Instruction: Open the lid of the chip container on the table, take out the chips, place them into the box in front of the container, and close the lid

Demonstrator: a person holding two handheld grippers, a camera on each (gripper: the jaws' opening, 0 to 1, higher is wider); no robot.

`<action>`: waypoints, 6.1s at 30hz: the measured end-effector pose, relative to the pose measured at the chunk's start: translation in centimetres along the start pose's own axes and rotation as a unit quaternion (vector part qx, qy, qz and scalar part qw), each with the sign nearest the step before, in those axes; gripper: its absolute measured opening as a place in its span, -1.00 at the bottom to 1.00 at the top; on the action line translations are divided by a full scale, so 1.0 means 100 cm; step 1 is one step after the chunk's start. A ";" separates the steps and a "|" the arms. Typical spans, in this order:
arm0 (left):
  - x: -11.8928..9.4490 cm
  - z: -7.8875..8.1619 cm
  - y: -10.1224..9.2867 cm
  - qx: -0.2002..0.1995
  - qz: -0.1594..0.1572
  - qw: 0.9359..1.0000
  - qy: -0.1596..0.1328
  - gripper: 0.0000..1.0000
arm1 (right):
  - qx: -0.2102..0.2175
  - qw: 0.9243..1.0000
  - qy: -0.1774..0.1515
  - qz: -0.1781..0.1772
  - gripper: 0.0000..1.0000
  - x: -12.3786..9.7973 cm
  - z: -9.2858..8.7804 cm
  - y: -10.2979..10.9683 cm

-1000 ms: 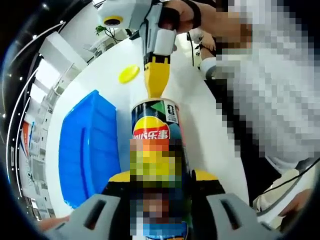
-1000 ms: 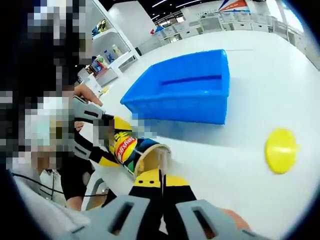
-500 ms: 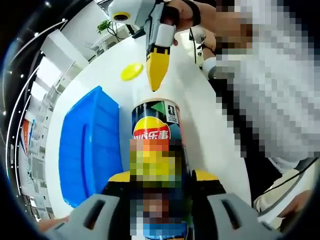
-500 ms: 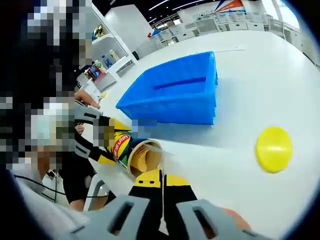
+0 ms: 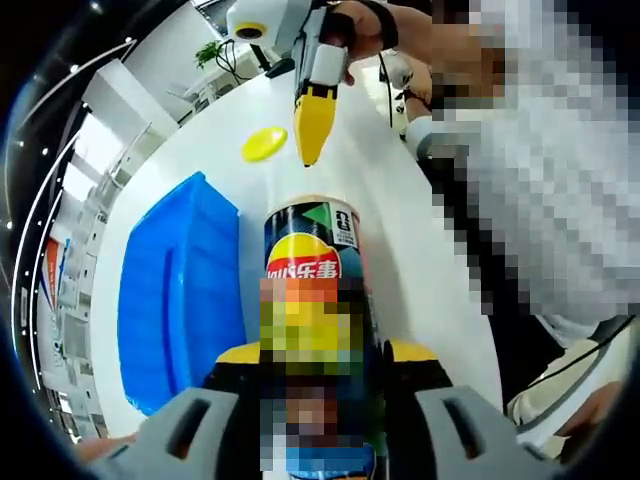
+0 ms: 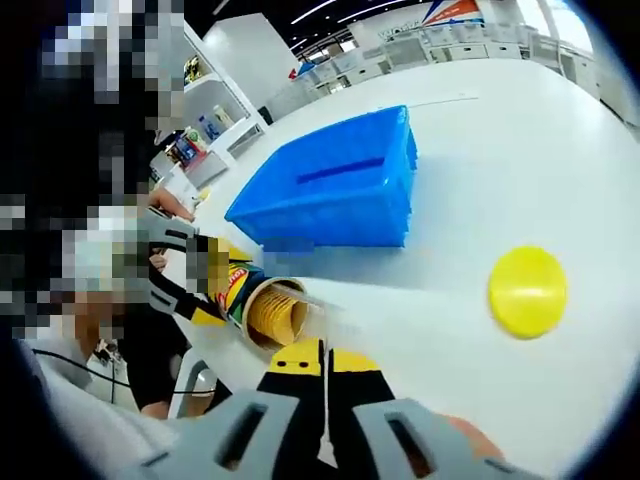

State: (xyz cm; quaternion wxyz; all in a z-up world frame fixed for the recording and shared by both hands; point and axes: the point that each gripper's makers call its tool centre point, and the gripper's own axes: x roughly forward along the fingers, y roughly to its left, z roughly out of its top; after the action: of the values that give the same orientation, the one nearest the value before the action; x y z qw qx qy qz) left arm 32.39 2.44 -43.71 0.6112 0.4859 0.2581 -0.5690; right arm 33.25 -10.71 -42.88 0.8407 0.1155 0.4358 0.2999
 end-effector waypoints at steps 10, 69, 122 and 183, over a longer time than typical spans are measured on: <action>0.001 0.000 0.001 -0.002 -0.002 1.000 -0.001 -0.11 | 0.004 1.000 -0.002 0.000 -1.00 -0.005 -0.002 -0.007; 0.003 -0.003 0.004 -0.008 0.002 1.000 0.001 -0.08 | -0.248 0.959 -0.068 0.117 -0.83 0.006 0.004 0.032; 0.006 -0.003 0.006 -0.006 0.006 1.000 -0.001 -0.06 | -0.256 0.953 -0.090 0.136 -0.95 0.005 0.005 0.028; 0.010 -0.005 0.008 0.002 0.013 1.000 0.008 -0.03 | -0.229 0.963 -0.096 0.102 -0.98 -0.010 0.014 0.013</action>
State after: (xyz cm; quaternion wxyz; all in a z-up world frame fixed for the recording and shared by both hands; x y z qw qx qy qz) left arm 33.44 2.33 -44.55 0.6154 0.4949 0.2558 -0.5576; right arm 33.41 -10.20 -40.80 0.8477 -0.0078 0.2590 0.4629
